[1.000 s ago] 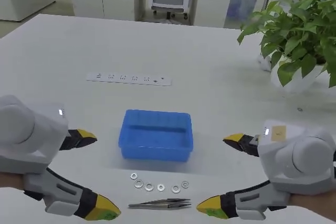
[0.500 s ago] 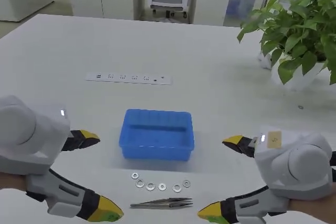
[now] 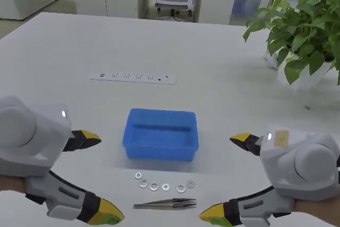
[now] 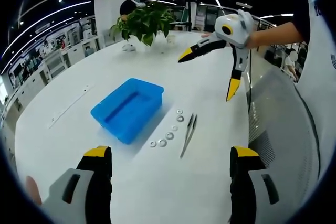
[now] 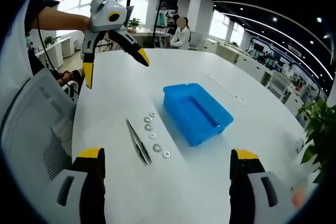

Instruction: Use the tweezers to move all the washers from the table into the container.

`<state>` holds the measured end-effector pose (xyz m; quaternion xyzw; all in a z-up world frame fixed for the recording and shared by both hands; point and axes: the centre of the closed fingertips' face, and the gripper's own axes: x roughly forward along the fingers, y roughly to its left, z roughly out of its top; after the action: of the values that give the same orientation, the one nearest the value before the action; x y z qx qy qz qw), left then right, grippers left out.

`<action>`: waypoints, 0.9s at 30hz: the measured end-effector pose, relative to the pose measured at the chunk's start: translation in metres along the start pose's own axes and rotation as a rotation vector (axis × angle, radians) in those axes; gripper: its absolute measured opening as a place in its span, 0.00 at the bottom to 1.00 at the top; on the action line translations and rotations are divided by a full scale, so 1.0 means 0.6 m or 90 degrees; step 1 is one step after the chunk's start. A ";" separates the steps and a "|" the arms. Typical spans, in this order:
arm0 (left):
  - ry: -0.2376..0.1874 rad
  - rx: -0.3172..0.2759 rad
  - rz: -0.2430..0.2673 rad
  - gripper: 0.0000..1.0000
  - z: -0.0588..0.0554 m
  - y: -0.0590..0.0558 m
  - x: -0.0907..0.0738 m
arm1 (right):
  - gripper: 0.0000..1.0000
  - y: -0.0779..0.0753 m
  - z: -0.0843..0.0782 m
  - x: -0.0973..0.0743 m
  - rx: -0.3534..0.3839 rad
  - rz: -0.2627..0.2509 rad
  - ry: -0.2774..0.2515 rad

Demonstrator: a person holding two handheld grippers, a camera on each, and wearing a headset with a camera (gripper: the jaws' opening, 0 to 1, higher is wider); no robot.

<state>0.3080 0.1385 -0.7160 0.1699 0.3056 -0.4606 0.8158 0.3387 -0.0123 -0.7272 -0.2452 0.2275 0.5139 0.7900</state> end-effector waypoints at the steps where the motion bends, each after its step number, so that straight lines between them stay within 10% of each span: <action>1: -0.001 0.000 0.001 0.99 0.000 0.001 0.000 | 0.99 0.000 0.002 -0.001 0.001 0.000 -0.005; 27: 0.028 0.016 0.004 0.99 -0.021 0.007 0.013 | 0.97 0.002 -0.006 0.018 -0.001 0.017 0.010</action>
<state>0.3105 0.1427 -0.7309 0.1910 0.3170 -0.4578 0.8083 0.3411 -0.0067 -0.7368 -0.2463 0.2365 0.5230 0.7809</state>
